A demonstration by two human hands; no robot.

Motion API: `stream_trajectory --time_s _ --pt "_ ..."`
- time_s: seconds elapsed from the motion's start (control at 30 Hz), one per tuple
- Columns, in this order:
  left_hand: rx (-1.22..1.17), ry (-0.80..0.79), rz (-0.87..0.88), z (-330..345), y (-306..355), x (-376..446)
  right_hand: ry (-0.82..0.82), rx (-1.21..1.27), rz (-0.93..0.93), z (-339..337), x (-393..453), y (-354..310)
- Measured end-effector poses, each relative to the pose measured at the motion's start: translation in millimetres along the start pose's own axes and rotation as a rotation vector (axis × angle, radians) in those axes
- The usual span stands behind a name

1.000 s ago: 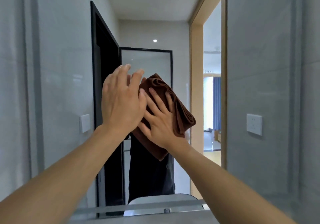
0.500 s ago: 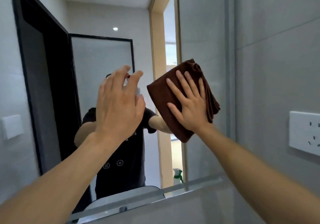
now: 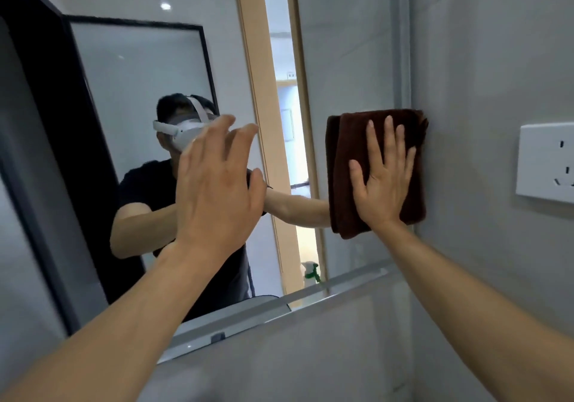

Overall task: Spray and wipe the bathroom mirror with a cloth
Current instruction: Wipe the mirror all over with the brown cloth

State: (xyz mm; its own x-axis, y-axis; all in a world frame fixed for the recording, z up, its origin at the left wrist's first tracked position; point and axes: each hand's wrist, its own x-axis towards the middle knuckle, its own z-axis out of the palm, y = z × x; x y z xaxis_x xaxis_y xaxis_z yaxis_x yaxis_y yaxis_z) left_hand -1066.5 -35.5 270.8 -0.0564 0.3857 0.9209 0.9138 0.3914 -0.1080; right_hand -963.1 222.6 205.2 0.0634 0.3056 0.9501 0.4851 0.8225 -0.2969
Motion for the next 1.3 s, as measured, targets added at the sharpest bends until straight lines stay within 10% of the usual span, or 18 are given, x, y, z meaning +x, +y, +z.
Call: stream_trajectory --time_s 0.3,0.7,0.97,1.3 --pt "0.024 0.009 -0.179 -47.7 -76.7 -69.9 -0.064 0.007 -0.065 7.4 -54.6 -138.1" --pt "0.136 0.144 -0.415 -129.9 -176.4 -137.5 -0.186 0.226 -0.699 20.6 -123.9 -354.2" --pt "0.096 0.106 -0.262 -110.2 -149.8 -153.0 -0.183 0.264 -0.776 19.6 -103.9 -305.9" --pt "-0.06 0.004 0.0 -28.3 -28.4 -101.0 -0.097 0.052 -0.266 5.4 -68.3 -130.0"
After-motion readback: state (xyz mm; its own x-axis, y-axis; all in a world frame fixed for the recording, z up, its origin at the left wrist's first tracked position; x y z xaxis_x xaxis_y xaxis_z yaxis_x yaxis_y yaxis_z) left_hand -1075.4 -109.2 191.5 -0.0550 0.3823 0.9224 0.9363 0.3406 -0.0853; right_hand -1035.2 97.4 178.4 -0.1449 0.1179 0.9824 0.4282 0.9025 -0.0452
